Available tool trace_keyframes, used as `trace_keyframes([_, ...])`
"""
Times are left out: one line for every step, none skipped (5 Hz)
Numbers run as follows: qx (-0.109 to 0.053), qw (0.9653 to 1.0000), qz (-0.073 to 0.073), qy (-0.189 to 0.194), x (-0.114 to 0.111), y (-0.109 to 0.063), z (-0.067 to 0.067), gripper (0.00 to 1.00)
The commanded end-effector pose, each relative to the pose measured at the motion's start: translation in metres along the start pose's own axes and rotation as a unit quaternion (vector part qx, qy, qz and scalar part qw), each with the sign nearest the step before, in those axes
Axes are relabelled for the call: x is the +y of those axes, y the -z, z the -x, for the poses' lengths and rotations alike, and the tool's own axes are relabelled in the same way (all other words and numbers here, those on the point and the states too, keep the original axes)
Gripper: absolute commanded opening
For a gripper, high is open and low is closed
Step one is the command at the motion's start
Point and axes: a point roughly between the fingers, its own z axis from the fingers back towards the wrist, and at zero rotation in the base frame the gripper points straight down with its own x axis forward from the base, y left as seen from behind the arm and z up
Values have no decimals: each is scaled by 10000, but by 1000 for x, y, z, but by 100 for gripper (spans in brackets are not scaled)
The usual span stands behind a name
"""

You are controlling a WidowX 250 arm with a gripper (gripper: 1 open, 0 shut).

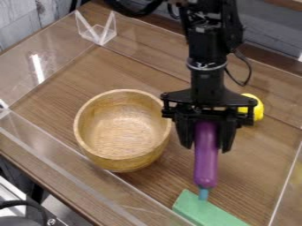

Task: Remove the purple eggplant from inside the brown bowl and put it on the table

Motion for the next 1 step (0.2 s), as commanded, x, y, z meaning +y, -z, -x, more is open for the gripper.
trace_keyframes([-177, 9998, 63, 38, -3, -6, -3, 0])
